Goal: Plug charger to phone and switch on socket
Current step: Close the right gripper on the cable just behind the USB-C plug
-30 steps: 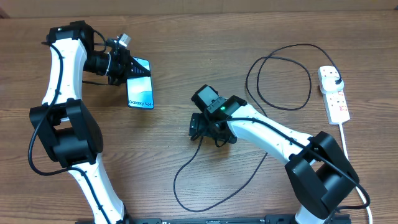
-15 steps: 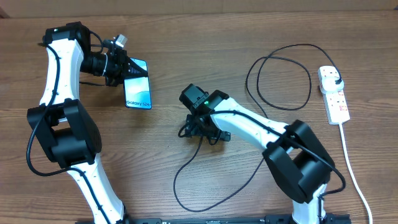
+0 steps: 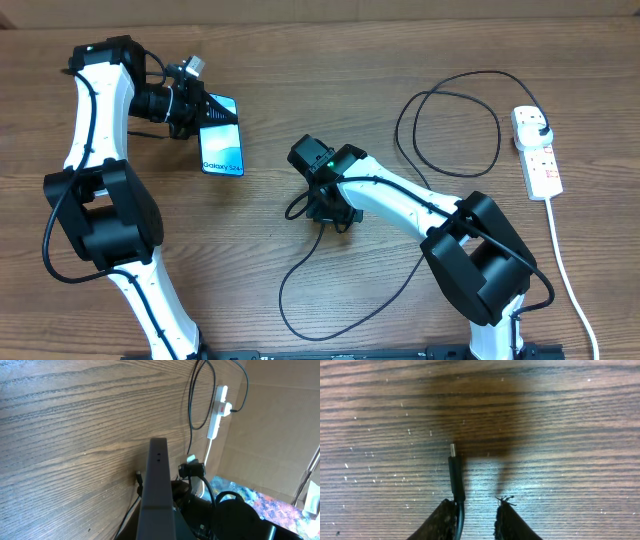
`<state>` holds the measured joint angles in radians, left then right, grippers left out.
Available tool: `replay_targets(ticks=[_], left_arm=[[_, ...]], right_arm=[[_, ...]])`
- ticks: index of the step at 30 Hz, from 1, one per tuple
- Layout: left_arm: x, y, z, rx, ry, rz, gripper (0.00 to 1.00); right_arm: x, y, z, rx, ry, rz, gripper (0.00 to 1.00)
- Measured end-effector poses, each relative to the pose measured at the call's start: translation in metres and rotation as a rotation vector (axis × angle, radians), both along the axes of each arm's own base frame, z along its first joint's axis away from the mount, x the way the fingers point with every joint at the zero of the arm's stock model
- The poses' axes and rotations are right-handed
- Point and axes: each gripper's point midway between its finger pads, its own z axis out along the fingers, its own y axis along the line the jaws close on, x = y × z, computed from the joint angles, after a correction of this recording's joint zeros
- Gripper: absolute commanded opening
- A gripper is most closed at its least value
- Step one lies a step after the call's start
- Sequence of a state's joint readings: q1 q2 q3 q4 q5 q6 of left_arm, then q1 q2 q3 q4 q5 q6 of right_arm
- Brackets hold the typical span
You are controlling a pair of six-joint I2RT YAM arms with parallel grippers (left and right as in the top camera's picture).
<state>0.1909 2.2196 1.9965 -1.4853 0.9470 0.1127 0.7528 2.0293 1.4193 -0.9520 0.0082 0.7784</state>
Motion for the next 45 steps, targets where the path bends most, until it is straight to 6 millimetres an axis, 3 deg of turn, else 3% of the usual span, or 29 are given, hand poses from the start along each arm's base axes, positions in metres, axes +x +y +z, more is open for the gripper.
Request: replay_targets(ticks=[20, 30, 41, 45], left_arm=[[0.000, 0.000, 0.000, 0.000, 0.000, 0.000, 0.04], [0.000, 0.000, 0.000, 0.000, 0.000, 0.000, 0.04], [0.000, 0.000, 0.000, -0.001, 0.001, 0.000, 0.05], [0.000, 0.000, 0.000, -0.001, 0.001, 0.000, 0.04]], right_arm=[[0.002, 0.004, -0.004, 0.006, -0.006, 0.003, 0.27], [0.003, 0.007, -0.012, 0.006, -0.006, 0.010, 0.22], [0.005, 0.010, -0.013, 0.018, -0.011, 0.028, 0.04], [0.005, 0.011, -0.013, 0.021, -0.011, 0.029, 0.04]])
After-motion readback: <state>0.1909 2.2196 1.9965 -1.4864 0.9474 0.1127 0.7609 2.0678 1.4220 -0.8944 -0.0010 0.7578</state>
